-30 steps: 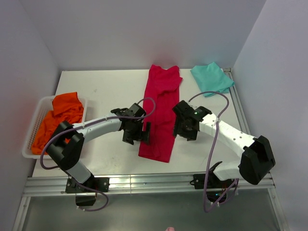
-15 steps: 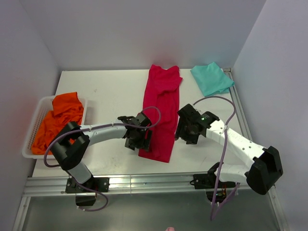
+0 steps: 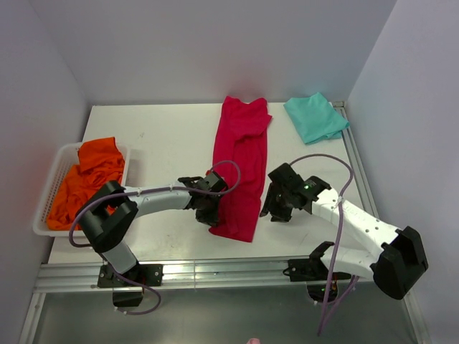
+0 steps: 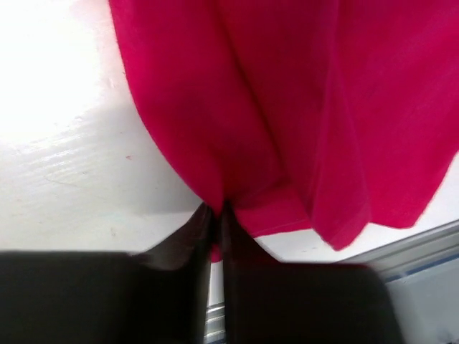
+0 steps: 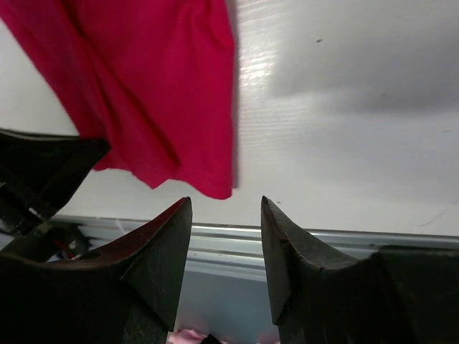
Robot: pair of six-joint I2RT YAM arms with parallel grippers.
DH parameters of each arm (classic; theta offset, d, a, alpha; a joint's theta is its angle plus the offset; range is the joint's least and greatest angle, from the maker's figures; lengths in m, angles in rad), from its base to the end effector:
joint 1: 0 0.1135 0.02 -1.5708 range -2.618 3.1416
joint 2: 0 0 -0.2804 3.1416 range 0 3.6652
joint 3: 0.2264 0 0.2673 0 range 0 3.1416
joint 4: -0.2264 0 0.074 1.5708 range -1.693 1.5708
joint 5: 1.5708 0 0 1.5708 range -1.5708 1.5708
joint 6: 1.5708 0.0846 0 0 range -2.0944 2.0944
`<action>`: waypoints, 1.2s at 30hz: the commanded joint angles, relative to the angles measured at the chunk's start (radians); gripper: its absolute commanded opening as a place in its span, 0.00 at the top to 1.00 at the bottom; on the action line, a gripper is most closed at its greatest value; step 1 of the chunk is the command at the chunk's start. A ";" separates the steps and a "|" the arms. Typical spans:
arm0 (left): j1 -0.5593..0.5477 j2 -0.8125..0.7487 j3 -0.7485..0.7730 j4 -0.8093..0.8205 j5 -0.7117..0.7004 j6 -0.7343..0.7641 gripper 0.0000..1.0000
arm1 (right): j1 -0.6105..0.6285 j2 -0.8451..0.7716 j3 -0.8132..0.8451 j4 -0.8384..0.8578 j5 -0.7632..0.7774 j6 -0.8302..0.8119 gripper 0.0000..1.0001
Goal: Fold and stack the t-shirts
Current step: Fold the tshirt
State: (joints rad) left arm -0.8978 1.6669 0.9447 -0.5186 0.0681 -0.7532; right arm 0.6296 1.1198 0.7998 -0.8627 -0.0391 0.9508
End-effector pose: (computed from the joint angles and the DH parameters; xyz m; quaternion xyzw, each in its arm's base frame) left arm 0.2033 -0.2643 0.1156 0.0768 0.9829 -0.1434 0.0866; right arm 0.1790 0.1345 0.1941 0.1532 0.9690 0.1505 0.1220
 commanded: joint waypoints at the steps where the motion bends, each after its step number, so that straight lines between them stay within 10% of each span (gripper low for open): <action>1: -0.016 0.036 0.011 0.009 -0.008 -0.017 1.00 | 0.010 -0.035 -0.042 0.132 -0.109 0.049 0.50; 36: -0.053 0.050 0.074 -0.020 0.079 -0.100 1.00 | 0.191 0.170 -0.248 0.335 -0.030 0.198 0.50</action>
State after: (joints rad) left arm -0.9379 1.7149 0.9974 -0.5423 0.1207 -0.8345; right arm 0.8124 1.2518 0.5461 -0.5529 -0.1490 1.1687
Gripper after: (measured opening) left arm 0.025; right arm 0.501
